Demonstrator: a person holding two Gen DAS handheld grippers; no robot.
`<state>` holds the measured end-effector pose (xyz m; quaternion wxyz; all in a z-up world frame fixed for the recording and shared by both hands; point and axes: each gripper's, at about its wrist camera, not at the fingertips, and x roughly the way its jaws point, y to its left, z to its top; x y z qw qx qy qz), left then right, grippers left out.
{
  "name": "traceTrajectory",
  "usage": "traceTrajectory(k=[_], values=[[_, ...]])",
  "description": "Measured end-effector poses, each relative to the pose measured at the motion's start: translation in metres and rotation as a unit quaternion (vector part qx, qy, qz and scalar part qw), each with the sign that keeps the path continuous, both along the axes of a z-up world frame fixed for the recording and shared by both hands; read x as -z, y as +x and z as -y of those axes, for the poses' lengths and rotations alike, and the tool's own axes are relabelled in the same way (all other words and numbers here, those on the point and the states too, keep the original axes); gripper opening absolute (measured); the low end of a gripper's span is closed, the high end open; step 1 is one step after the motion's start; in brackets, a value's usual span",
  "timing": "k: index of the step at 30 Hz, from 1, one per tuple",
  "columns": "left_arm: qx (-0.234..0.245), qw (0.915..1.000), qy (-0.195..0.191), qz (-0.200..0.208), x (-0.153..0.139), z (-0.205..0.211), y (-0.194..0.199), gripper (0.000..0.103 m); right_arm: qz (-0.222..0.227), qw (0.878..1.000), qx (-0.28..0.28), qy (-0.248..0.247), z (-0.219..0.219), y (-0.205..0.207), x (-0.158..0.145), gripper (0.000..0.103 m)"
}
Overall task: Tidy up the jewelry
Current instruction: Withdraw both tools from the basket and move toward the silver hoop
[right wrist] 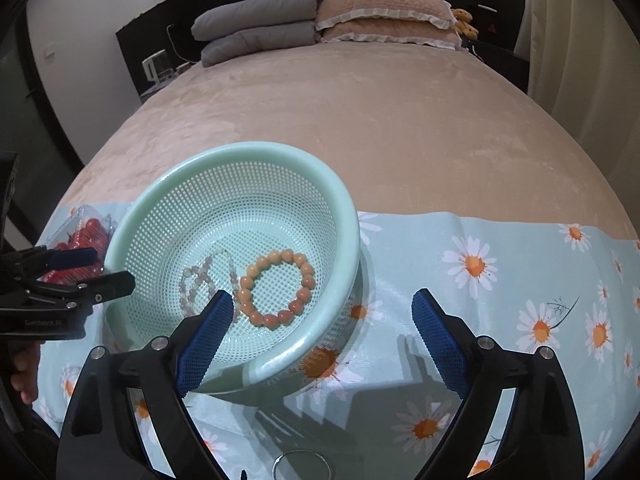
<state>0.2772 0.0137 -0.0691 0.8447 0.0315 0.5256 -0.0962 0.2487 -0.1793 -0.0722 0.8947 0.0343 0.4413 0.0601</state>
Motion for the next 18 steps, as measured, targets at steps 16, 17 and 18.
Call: traceTrajectory(k=[16, 17, 18], values=[[0.01, 0.9992, 0.001, 0.039, -0.017, -0.017, -0.051, 0.097, -0.006, 1.0, -0.015, 0.0, 0.003, -0.05, 0.002, 0.088], [0.013, 0.9991, 0.006, 0.041, -0.016, -0.018, -0.059, 0.097, -0.003, 1.0, -0.016, -0.005, 0.002, -0.057, 0.002, 0.088], [0.017, 0.9989, 0.009, 0.042, -0.015, -0.019, -0.064, 0.097, -0.002, 1.0, -0.019, -0.01, 0.002, -0.062, 0.002, 0.089]])
